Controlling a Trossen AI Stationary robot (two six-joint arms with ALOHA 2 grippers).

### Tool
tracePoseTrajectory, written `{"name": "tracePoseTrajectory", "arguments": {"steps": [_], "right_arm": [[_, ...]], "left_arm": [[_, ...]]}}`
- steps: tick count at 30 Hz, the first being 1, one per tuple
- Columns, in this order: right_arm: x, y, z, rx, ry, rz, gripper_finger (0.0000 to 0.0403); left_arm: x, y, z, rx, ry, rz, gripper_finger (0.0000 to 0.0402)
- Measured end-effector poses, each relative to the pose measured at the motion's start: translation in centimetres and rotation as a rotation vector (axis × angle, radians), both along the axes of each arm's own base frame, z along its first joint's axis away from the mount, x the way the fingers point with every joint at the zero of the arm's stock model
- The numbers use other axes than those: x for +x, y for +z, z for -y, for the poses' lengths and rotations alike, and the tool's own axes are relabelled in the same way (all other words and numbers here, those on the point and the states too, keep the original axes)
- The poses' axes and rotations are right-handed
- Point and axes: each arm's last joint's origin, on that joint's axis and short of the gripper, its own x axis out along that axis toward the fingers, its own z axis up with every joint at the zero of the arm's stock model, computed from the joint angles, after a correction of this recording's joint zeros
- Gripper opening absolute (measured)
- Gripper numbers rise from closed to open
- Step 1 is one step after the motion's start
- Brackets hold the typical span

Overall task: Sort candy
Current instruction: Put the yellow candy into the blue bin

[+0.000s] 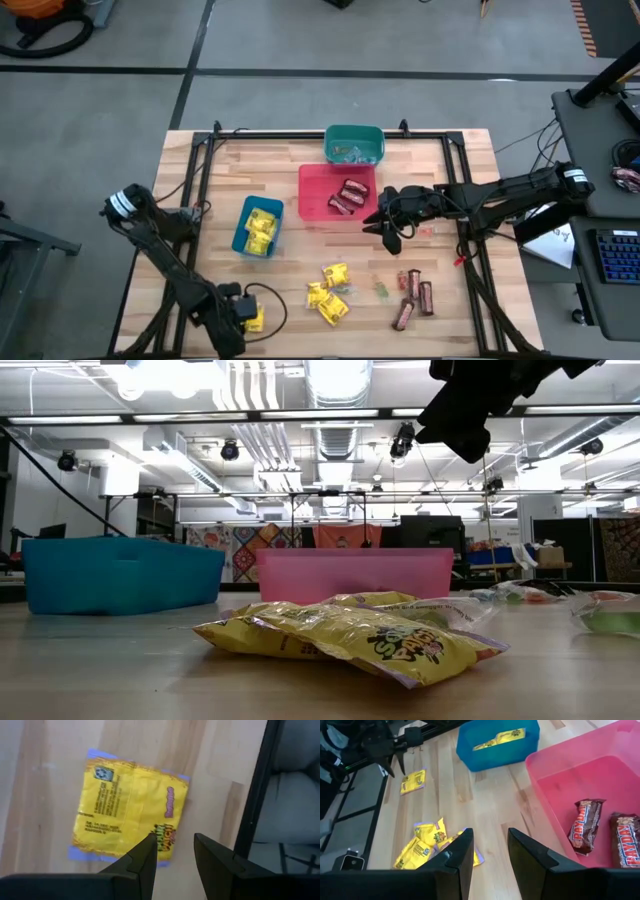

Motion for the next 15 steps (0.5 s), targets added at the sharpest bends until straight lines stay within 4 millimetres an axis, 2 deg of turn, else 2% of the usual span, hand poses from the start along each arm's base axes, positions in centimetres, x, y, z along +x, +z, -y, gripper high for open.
{"name": "tracePoseTrajectory", "arguments": {"steps": [9,15], "right_arm": [[0.0,0.0,0.0,0.000,0.000,-0.001,0.0111],[0.0,-0.1,0.0,-0.007,0.004,-0.005,0.0109]], "left_arm": [[0.8,-0.1,1.6,0.175,-0.048,-0.112,0.0114],[1.7,-0.8,3.7,0.276,-0.101,-0.138,0.0119]]}}
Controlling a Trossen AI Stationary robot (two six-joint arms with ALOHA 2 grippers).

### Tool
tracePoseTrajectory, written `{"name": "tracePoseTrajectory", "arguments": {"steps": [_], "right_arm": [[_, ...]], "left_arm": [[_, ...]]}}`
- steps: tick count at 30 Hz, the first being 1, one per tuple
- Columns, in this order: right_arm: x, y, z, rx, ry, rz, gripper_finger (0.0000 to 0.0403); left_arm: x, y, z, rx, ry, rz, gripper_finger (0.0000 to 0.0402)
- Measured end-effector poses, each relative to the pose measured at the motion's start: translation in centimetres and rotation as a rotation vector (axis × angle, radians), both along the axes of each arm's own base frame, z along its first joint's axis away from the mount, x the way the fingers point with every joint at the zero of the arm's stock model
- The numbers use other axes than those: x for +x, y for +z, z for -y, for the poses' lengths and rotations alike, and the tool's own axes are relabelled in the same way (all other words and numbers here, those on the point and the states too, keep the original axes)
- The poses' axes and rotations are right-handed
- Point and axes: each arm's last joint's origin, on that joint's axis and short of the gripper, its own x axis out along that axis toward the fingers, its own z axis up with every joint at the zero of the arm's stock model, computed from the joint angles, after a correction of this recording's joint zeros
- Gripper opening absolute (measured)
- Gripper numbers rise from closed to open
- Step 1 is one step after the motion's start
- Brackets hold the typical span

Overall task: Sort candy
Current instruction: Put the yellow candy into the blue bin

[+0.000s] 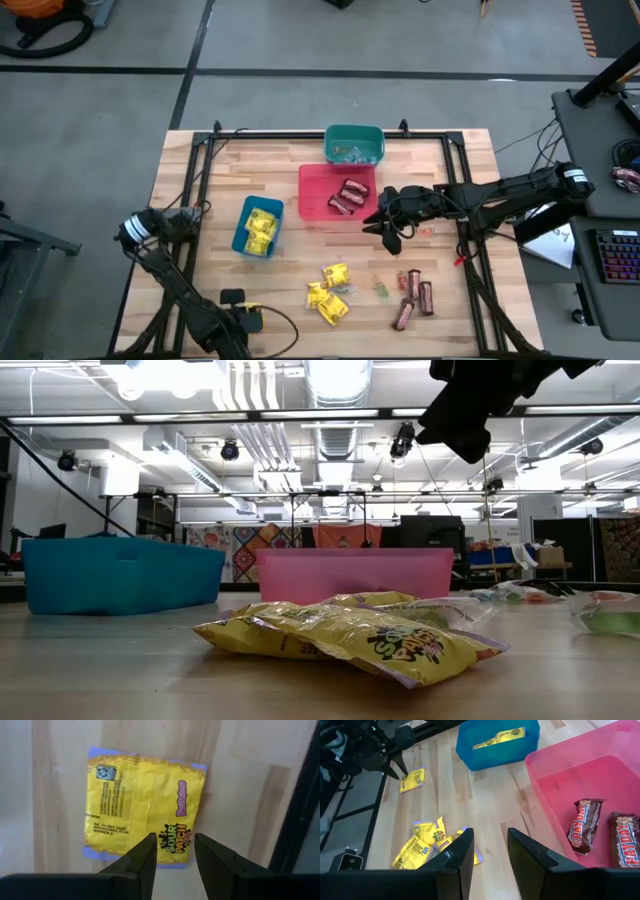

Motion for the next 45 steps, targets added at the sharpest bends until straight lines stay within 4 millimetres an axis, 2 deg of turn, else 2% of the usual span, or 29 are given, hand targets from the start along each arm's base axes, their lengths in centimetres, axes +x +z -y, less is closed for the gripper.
{"name": "tracePoseTrajectory", "arguments": {"steps": [6,10,17,20,24,33,39,45], "right_arm": [[-0.1,-0.2,0.0,-0.003,0.001,-0.023,0.0109],[-0.1,-0.2,0.0,-0.003,0.001,-0.024,0.0109],[-0.1,-0.2,0.0,-0.003,0.000,-0.024,0.0109],[-0.1,-0.2,0.0,-0.003,0.000,-0.025,0.0109],[-0.1,-0.2,0.0,-0.003,0.000,-0.025,0.0109],[-0.1,-0.2,0.0,-0.006,0.003,-0.027,0.0109],[-0.3,-0.4,0.0,-0.012,0.004,-0.049,0.0109],[-0.3,-0.4,0.0,-0.014,0.005,-0.049,0.0109]], "left_arm": [[0.4,-0.3,1.9,0.161,-0.027,-0.041,0.0164],[0.9,-0.9,2.7,0.166,-0.029,-0.065,0.0194],[0.8,-1.3,2.6,0.161,-0.001,-0.068,0.0197],[0.7,-1.6,2.5,0.156,0.005,-0.065,0.0184],[0.7,-1.8,2.5,0.158,0.005,-0.058,0.0148],[0.6,-1.8,2.4,0.171,0.001,-0.054,0.0013],[0.5,-0.7,1.9,0.178,0.019,-0.008,0.0005],[0.4,3.1,0.9,0.160,0.047,0.131,0.0001]]}}
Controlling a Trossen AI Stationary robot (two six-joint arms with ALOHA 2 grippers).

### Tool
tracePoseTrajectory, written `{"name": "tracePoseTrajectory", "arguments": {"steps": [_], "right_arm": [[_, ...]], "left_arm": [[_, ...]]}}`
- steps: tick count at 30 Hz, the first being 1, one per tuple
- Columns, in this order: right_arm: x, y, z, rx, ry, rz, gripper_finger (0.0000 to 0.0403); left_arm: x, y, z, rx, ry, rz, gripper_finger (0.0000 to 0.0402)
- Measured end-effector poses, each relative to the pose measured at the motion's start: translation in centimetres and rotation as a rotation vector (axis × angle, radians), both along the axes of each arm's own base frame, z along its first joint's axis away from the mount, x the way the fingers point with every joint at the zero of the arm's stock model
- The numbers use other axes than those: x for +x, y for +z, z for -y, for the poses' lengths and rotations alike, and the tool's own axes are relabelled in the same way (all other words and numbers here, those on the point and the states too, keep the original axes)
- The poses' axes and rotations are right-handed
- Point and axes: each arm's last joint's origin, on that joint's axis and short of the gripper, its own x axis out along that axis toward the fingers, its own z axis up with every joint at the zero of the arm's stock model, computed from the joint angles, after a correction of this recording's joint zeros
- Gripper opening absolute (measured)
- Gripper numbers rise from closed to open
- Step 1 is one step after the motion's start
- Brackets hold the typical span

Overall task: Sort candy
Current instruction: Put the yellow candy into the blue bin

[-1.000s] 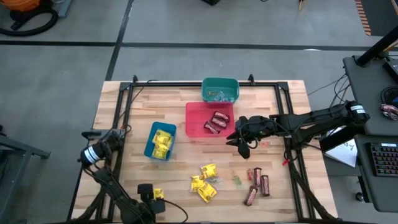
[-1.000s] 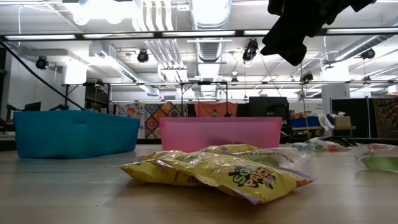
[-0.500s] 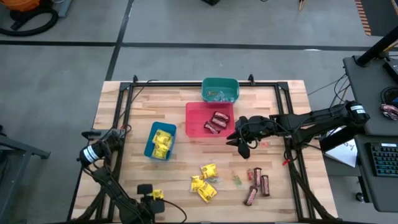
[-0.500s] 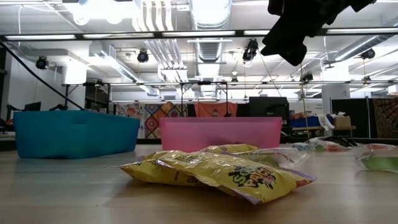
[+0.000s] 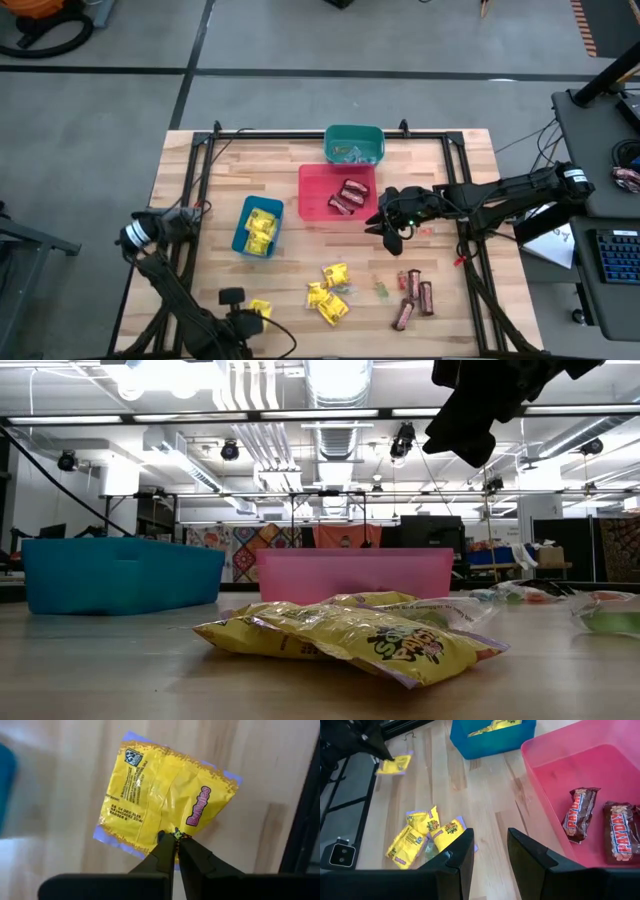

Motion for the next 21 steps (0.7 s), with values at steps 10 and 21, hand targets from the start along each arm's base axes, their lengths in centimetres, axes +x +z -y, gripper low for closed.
{"name": "tracePoseTrajectory", "arguments": {"steps": [10,21], "right_arm": [[0.0,0.0,0.0,-0.007,0.005,0.002,0.0109],[0.0,0.0,0.0,-0.007,0.006,0.003,0.0109]], "left_arm": [[-0.4,7.0,-5.9,0.120,0.041,0.097,0.0000],[0.2,6.8,-14.7,0.308,-0.101,-0.040,0.0000]]}}
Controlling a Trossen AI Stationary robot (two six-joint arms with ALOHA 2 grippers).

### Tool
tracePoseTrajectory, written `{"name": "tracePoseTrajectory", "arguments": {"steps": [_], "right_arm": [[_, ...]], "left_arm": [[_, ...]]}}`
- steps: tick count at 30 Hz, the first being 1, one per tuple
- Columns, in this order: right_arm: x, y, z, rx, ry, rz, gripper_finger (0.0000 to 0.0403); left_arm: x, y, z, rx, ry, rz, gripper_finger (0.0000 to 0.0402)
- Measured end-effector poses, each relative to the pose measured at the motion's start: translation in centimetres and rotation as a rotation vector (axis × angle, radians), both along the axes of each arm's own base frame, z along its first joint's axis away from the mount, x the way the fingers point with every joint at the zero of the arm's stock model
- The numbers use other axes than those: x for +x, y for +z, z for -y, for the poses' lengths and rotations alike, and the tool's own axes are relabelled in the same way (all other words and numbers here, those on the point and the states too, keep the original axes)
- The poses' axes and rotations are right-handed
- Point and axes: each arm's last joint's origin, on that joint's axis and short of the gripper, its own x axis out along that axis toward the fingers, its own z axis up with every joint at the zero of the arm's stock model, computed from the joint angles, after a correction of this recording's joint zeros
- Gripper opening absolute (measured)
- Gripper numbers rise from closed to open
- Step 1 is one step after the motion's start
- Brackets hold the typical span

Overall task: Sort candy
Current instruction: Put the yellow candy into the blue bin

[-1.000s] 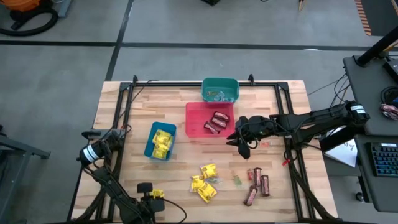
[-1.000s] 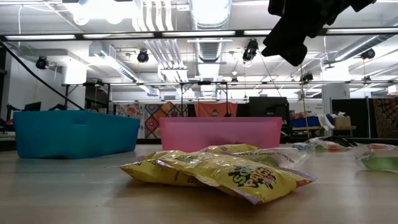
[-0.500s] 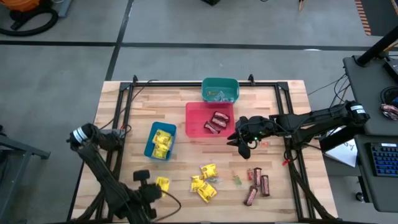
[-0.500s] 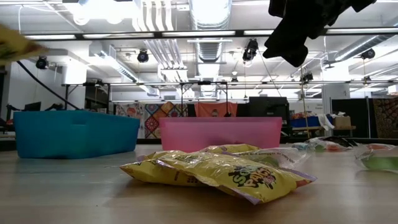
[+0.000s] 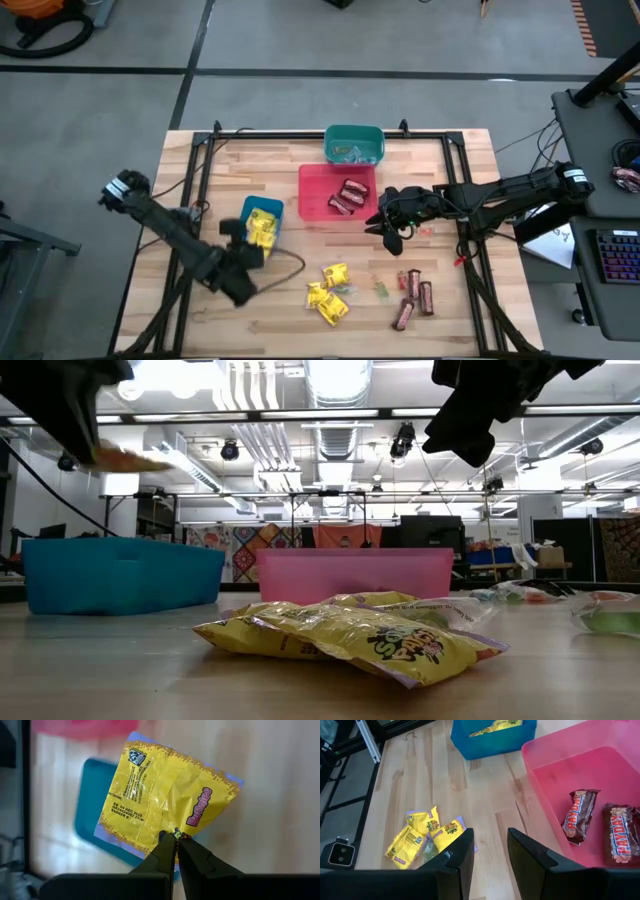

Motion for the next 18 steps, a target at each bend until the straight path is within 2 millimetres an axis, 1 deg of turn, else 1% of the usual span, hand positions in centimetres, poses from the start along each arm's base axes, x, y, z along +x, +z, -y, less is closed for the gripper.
{"name": "tracePoseTrajectory", "arguments": {"steps": [5,9,11,14,18], "right_arm": [[0.0,0.0,0.0,0.000,0.000,0.000,0.0109],[0.0,0.0,0.0,-0.002,-0.006,0.000,0.0109],[0.0,0.0,0.1,-0.010,-0.019,0.001,0.0109],[0.0,0.0,0.1,-0.011,-0.023,0.001,0.0109],[0.0,0.0,0.1,-0.004,-0.028,0.001,0.0109]], "left_arm": [[-1.3,-2.2,-4.4,0.011,0.002,-0.028,0.0000],[-1.8,-3.9,-6.9,-0.015,-0.005,0.026,0.0000],[-1.7,-4.5,-7.8,-0.032,-0.009,0.049,0.0000],[-1.8,-5.4,-8.7,-0.039,-0.015,0.029,0.0000],[-2.0,-6.2,-9.2,-0.023,-0.026,-0.008,0.0000]]}}
